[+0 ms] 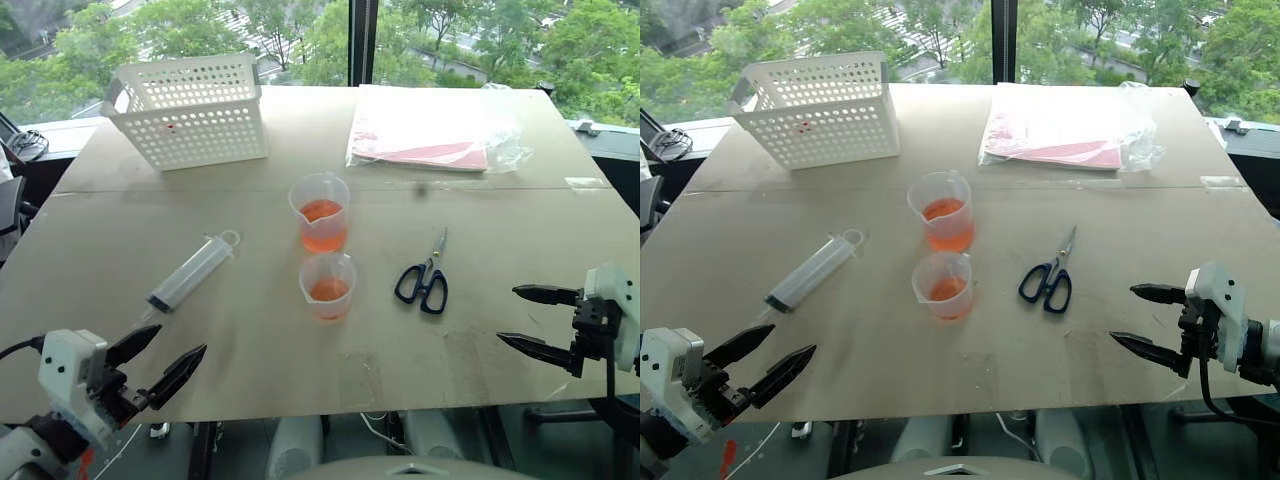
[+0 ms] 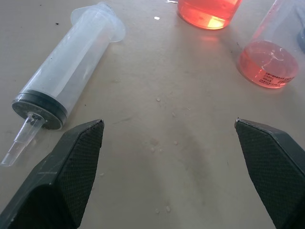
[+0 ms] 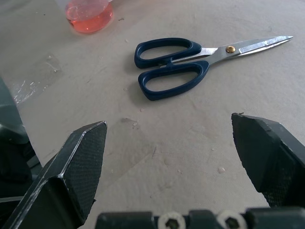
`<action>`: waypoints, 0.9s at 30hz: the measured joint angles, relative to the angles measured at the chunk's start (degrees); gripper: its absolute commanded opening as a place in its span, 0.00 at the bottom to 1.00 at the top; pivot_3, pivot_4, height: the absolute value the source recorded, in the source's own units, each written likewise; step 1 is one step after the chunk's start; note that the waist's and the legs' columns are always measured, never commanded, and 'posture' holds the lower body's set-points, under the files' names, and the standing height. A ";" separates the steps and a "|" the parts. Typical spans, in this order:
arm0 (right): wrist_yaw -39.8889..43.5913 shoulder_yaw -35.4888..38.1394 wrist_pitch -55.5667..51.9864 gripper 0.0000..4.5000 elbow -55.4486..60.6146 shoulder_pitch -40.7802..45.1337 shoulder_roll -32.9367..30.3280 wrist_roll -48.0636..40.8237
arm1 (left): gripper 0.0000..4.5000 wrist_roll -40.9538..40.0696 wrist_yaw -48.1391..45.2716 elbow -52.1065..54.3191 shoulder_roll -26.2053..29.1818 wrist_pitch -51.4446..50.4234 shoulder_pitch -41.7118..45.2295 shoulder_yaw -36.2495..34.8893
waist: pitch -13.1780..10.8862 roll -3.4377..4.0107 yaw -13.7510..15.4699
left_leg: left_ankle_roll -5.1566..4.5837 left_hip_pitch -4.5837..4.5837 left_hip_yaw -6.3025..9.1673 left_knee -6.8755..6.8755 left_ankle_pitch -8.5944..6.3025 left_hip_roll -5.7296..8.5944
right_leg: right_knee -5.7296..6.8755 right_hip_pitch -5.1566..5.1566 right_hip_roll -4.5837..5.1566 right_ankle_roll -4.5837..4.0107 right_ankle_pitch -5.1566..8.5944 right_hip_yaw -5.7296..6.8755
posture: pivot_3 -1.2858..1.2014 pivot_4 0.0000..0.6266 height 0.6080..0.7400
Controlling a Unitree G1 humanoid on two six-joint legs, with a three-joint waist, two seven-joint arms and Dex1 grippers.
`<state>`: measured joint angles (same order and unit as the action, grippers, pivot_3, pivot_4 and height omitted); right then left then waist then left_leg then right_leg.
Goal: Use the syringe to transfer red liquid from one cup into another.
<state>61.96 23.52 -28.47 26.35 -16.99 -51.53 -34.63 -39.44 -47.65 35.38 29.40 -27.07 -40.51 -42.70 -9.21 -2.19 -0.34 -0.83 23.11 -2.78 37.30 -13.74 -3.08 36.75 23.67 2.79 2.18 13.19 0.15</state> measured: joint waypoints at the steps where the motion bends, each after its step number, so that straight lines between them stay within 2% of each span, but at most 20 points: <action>1: 0.00 0.00 0.00 1.00 0.00 0.00 0.00 0.00 | 1.00 0.00 0.00 0.00 0.00 0.00 0.00 0.00 | 0.00 0.00 0.00 | 0.00 0.00 0.00 0.00 0.00 0.00 | 0.00 0.00 0.00 0.00 0.00 0.00 | 0.52 0.24 1.00; 4: -4.12 -0.34 -2.53 1.00 1.77 4.59 0.73 -1.27 | 1.00 -2.83 1.78 1.26 1.54 -1.88 2.33 0.33 | -0.06 0.03 -0.07 | 0.00 -0.10 0.01 0.10 0.00 -0.10 | 0.04 -0.01 0.02 0.01 -0.01 -0.01 | 0.52 0.24 1.00; 7: -7.68 -2.53 -5.23 1.00 5.32 13.62 0.23 -3.23 | 1.00 -9.11 3.23 8.55 6.15 -4.71 5.59 1.05 | -0.07 0.04 -0.17 | 0.10 -0.18 0.00 0.12 -0.05 -0.17 | 0.04 -0.04 0.05 0.02 -0.01 -0.02 | 0.52 0.24 1.00; 13: -5.19 -11.86 -9.85 1.00 1.40 27.85 -6.61 -3.07 | 1.00 -13.88 3.57 12.28 8.83 -5.57 8.83 3.13 | -0.10 0.13 -0.32 | -0.01 -0.16 -0.15 0.03 0.00 -0.02 | 0.05 -0.04 0.02 -0.22 -0.16 -0.15 | 0.52 0.24 1.00; 15: -6.26 -15.18 -15.33 1.00 -1.71 33.57 -7.19 -3.01 | 1.00 -14.92 3.47 12.17 9.81 -5.49 9.42 3.26 | -0.12 0.15 -0.25 | 0.00 -0.10 -0.12 -0.06 0.00 0.01 | 0.02 0.01 -0.04 -0.28 -0.16 -0.14 | 0.52 0.24 1.00; 16: -8.53 -16.84 -21.94 1.00 -4.58 38.46 -6.30 -4.67 | 1.00 -15.73 3.47 11.85 10.70 -5.71 10.31 3.24 | -0.14 0.15 -0.29 | 0.00 -0.08 -0.10 -0.08 0.00 0.01 | 0.02 0.03 -0.07 -0.30 -0.16 -0.14 | 0.52 0.24 1.00; 18: -11.66 -16.95 -29.06 1.00 -7.17 42.80 -4.75 -6.81 | 1.00 -16.87 3.53 11.69 11.65 -5.78 11.41 2.63 | -0.15 0.14 -0.24 | 0.00 0.00 -0.04 -0.08 0.00 0.01 | 0.02 0.05 -0.11 -0.31 -0.15 -0.10 | 0.52 0.24 1.00; 20: -17.10 -16.53 -41.36 1.00 -9.30 48.83 0.26 -10.13 | 1.00 -17.59 3.63 11.58 12.09 -6.14 11.13 2.51 | -0.15 0.13 -0.44 | 0.00 0.01 -0.06 -0.08 -0.01 -0.01 | 0.01 0.06 -0.12 -0.31 -0.16 -0.15 | 0.52 0.24 1.00; 22: -25.69 -16.39 -54.66 1.00 -10.72 54.19 7.49 -9.55 | 1.00 -18.15 3.74 11.61 12.35 -6.19 11.12 2.41 | -0.15 0.14 -0.57 | 0.00 0.00 -0.06 -0.07 -0.01 -0.02 | 0.03 0.07 -0.12 -0.31 -0.16 -0.16 | 0.52 0.24 1.00; 24: -32.20 -16.74 -60.60 1.00 -12.04 56.24 10.83 -8.66 | 1.00 -18.42 3.90 11.67 12.44 -6.20 10.88 2.27 | -0.16 0.17 -0.32 | 0.00 0.08 -0.05 -0.07 -0.01 0.01 | 0.03 0.13 -0.09 -0.31 -0.16 -0.13 | 0.52 0.24 1.00; 27: -47.23 -14.31 -63.59 1.00 -17.89 57.97 19.14 -9.84 | 1.00 -19.37 4.44 11.67 12.44 -6.36 9.85 2.02 | -0.13 0.13 -0.20 | 0.00 0.31 -0.02 0.10 0.00 0.03 | 0.03 0.19 -0.06 -0.31 -0.18 0.01 | 0.52 0.24 1.00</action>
<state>14.73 9.21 -92.06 8.46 40.98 -32.39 -44.47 -58.81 -43.21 47.05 41.84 -33.43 -30.66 -40.68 -9.34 -2.06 -0.54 -0.84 23.42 -2.80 37.40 -13.75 -3.05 36.77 23.86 2.73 1.87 13.01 0.16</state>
